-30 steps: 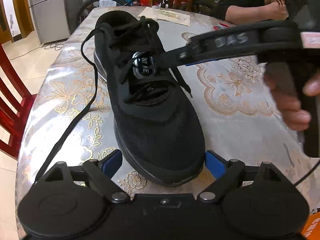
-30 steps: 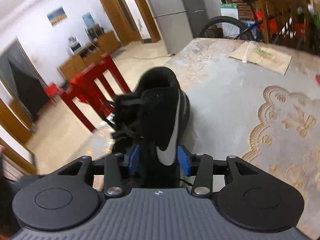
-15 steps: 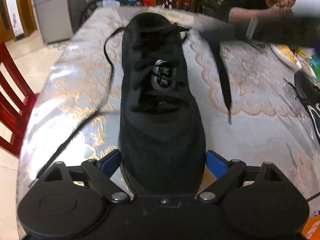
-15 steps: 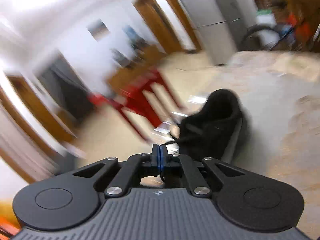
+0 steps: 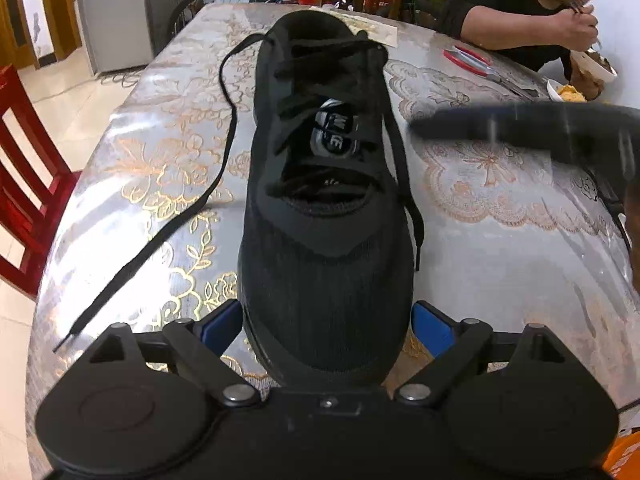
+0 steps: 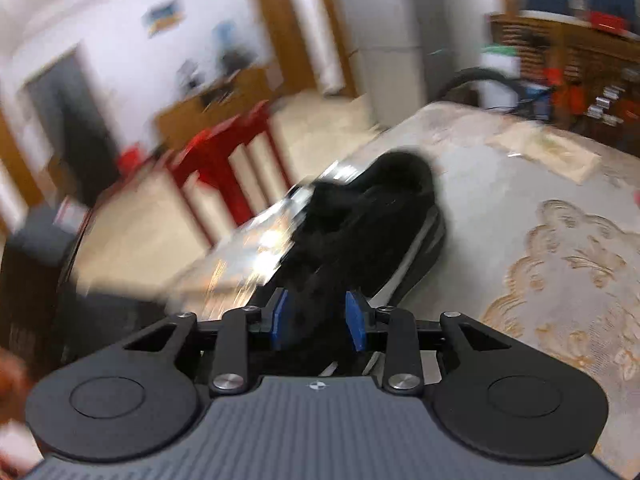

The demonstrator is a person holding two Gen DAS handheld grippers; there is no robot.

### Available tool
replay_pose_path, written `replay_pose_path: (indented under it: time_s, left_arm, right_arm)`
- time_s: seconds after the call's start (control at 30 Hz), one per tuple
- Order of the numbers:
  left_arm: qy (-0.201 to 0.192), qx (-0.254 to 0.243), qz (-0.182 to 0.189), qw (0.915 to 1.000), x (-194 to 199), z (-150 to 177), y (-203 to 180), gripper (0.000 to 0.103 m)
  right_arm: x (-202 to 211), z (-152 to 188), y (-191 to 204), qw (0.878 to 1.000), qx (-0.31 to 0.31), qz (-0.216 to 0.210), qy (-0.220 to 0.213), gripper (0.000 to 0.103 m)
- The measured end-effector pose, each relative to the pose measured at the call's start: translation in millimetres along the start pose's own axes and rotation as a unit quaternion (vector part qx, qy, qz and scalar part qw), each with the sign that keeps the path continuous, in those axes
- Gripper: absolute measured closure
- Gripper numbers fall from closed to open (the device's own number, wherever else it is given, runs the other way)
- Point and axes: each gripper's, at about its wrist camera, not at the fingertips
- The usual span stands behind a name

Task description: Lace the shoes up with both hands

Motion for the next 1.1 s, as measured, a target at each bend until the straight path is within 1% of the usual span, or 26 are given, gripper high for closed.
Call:
replay_pose_path:
  time_s: [0.03,0.13,0.2,0.23,0.27,0.33,0.37,0.4,0.43,0.5,0.53,0.57,0.6,0.63,0.67,0.7,0.73,0.77,0.83,0.87,0.9,0.93,0.97,1.0,1.03,1.1]
  left_arm:
    - [0.001,0.003,0.001,1.0,0.0,0.6,1.4,0.013]
    - [0.003,0.004,0.004,1.0,0.8,0.3,3.4,0.013]
    - [0.003,0.001,0.004,1.0,1.5,-0.7,2.5,0.013]
    - [0.002,-0.001,0.003,1.0,2.2,-1.2,1.8,0.013]
    - [0.0,-0.003,0.003,1.0,3.1,-1.9,1.6,0.013]
    - [-0.006,-0.002,0.006,1.0,5.8,-4.1,2.1,0.013]
    - [-0.009,0.0,0.009,0.9999,7.9,-5.7,2.9,0.013]
    - [-0.013,0.003,0.012,0.9998,10.8,-7.3,4.0,0.013]
    - [-0.018,0.006,0.015,0.9997,14.3,-8.6,5.3,0.013]
    - [-0.025,0.017,0.022,0.9993,20.3,-11.6,10.1,0.013]
    - [-0.028,0.026,0.025,0.999,22.0,-12.9,13.5,0.013]
    - [-0.031,0.034,0.026,0.9986,22.6,-13.8,16.8,0.013]
    - [-0.032,0.044,0.026,0.9982,22.5,-14.7,20.3,0.013]
    - [-0.033,0.054,0.024,0.9977,21.3,-15.4,23.5,0.013]
    - [-0.033,0.062,0.023,0.9973,19.5,-15.8,26.2,0.013]
    - [-0.031,0.069,0.025,0.9968,17.2,-16.1,28.6,0.013]
    - [-0.028,0.076,0.029,0.9963,14.8,-16.4,30.5,0.013]
    - [-0.025,0.082,0.034,0.9958,13.0,-16.1,31.7,0.013]
    - [-0.024,0.088,0.042,0.9949,11.1,-15.5,32.8,0.013]
    - [-0.022,0.089,0.045,0.9948,10.5,-16.1,33.6,0.013]
    - [-0.021,0.088,0.045,0.9948,10.2,-16.9,33.6,0.013]
    - [-0.021,0.086,0.044,0.9951,10.3,-17.6,32.6,0.013]
    - [-0.021,0.082,0.043,0.9954,10.6,-18.2,31.7,0.013]
    - [-0.02,0.079,0.042,0.9958,10.9,-18.7,30.7,0.013]
    - [-0.02,0.076,0.041,0.9961,11.2,-19.3,29.6,0.013]
    - [-0.019,0.07,0.04,0.9965,11.9,-19.8,27.7,0.013]
  right_arm:
    - [0.6,-1.4,-6.5,1.0,-0.023,0.015,-0.015,0.069]
    - [-5.0,-8.1,-22.4,0.996,-0.065,0.049,-0.034,0.069]
    - [-12.8,-14.8,-36.0,0.993,-0.102,0.04,-0.033,0.069]
    - [-12.8,-17.7,-42.1,0.991,-0.121,0.035,-0.04,0.073]
    - [-13.1,-21.4,-45.9,0.99,-0.129,0.029,-0.047,0.073]
    - [-15.7,-35.5,-34.3,0.997,-0.049,0.024,-0.059,0.072]
    - [-18.1,-41.9,-23.2,0.998,0.016,0.024,-0.053,0.066]
    - [-22.9,-46.1,-12.2,0.996,0.076,0.025,-0.042,0.063]
    - [-28.0,-49.8,-1.4,0.99,0.133,0.026,-0.032,0.062]
    - [-43.1,-52.7,15.6,0.973,0.228,0.028,-0.006,0.063]
    - [-52.0,-52.9,20.6,0.965,0.261,0.033,0.012,0.067]
    - [-60.1,-52.7,25.4,0.955,0.293,0.04,0.028,0.084]
    - [-64.3,-51.3,28.4,0.947,0.316,0.05,0.034,0.099]
    - [-65.5,-52.9,30.4,0.944,0.323,0.052,0.036,0.101]
    - [-61.2,-55.2,30.2,0.95,0.309,0.031,0.031,0.101]
    - [-54.8,-56.8,28.2,0.958,0.285,-0.004,0.023,0.101]
    - [-49.0,-58.2,27.4,0.964,0.263,-0.032,0.029,0.101]
    - [-48.4,-56.1,28.4,0.966,0.253,-0.037,0.037,0.1]
    - [-51.7,-45.7,29.8,0.965,0.257,-0.033,0.049,0.1]
    - [-55.6,-40.6,31.0,0.963,0.259,-0.031,0.061,0.095]
    - [-58.2,-35.7,33.3,0.962,0.264,-0.026,0.067,0.094]
    - [-56.1,-31.4,37.5,0.96,0.275,-0.017,0.057,0.089]
    - [-52.1,-29.7,42.2,0.958,0.282,-0.013,0.054,0.076]
    - [-47.9,-28.3,46.3,0.957,0.285,-0.009,0.052,0.07]
    - [-43.0,-28.7,47.5,0.96,0.275,-0.012,0.048,0.061]
    - [-32.6,-32.5,40.6,0.97,0.238,-0.01,0.039,0.061]
Point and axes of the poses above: each gripper's, at about its wrist camera, not at the fingertips, and x roughly against the way its jaws point, y to its left, z to its underside, and after that the axes turned 14 degrees about x, right-handed
